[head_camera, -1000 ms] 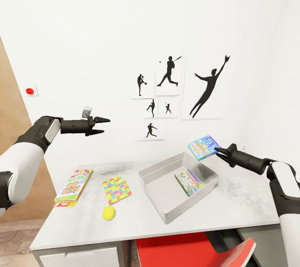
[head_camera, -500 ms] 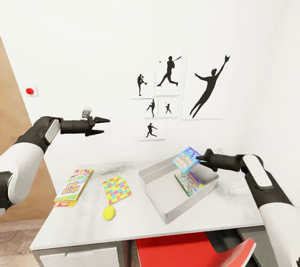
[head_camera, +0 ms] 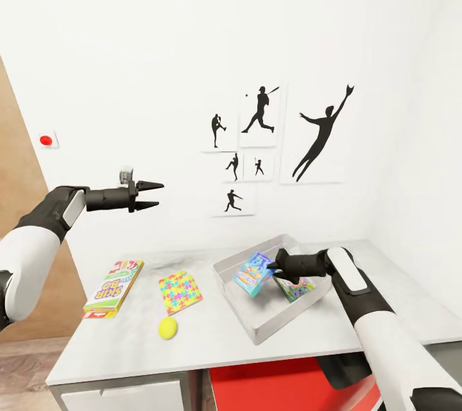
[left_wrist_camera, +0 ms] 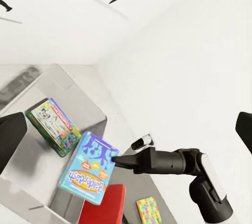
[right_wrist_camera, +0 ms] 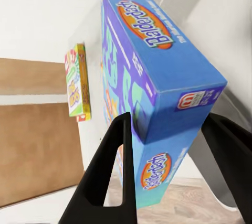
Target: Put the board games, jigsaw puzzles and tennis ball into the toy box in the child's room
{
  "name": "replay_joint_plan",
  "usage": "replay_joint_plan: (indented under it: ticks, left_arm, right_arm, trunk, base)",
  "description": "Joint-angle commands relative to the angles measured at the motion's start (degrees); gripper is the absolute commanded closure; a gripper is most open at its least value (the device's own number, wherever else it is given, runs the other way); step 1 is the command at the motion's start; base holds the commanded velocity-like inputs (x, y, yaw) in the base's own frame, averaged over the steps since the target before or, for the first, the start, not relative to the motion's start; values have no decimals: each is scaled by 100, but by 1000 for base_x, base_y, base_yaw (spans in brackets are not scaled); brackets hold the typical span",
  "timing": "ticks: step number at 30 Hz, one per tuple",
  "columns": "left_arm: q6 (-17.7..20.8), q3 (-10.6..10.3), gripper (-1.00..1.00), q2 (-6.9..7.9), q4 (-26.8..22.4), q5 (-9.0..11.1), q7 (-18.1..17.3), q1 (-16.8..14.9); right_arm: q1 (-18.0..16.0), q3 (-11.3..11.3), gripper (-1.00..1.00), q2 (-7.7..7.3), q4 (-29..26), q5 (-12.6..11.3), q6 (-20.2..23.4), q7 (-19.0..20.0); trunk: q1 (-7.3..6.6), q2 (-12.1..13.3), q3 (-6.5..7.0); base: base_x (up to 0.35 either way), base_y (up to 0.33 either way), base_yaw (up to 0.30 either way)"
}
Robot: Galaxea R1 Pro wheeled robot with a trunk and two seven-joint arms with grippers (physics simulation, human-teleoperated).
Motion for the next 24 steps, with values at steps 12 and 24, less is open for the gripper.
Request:
replay_joint_plan:
  ticks: [12, 24]
  left_arm:
    - [26, 10, -100, 28, 2, 3, -60, 99]
    - [28, 24, -100, 38, -3, 5, -64, 109]
  right_arm:
    - [-2, 25, 100, 82, 146, -40, 0, -264]
    - [6, -29, 100, 74, 155, -53, -28, -241]
  trunk:
    - [2, -5, -2]
    - [2, -5, -3]
  base:
    - [0, 0, 0]
    - [0, 0, 0]
